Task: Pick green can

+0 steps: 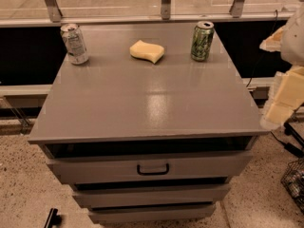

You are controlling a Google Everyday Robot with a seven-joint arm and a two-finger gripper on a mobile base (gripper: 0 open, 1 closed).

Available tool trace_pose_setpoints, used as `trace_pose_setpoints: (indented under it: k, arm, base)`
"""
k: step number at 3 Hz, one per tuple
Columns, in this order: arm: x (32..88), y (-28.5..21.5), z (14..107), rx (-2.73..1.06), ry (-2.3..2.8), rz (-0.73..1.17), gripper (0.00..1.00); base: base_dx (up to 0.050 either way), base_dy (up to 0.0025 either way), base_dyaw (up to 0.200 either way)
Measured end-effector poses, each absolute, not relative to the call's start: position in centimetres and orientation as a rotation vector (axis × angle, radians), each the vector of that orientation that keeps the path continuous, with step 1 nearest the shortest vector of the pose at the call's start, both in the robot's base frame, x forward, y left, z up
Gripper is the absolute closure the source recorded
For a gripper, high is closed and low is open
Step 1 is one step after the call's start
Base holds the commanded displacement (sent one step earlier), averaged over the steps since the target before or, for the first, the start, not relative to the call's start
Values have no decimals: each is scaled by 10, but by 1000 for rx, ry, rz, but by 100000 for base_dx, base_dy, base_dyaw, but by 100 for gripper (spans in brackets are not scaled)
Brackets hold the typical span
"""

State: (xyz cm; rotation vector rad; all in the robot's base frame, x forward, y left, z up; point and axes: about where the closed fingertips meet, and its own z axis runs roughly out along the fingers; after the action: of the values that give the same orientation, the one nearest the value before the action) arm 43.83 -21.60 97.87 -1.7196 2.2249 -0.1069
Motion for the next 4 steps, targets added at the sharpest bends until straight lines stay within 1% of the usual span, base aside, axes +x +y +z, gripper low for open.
trace_pose_setpoints:
  k: [1, 2, 3, 4]
  arm:
    - [438, -216, 979, -1719, 2225, -107, 0]
    - [440, -216, 980, -1717, 2220, -111, 0]
    - [471, -216, 980, -1690, 2171, -44, 0]
    - [525, -212, 976, -1645, 2052, 71, 0]
  base:
    - [1839, -78, -6579]
    - [0, 0, 0]
    - [0, 0, 0]
    - [0, 0, 0]
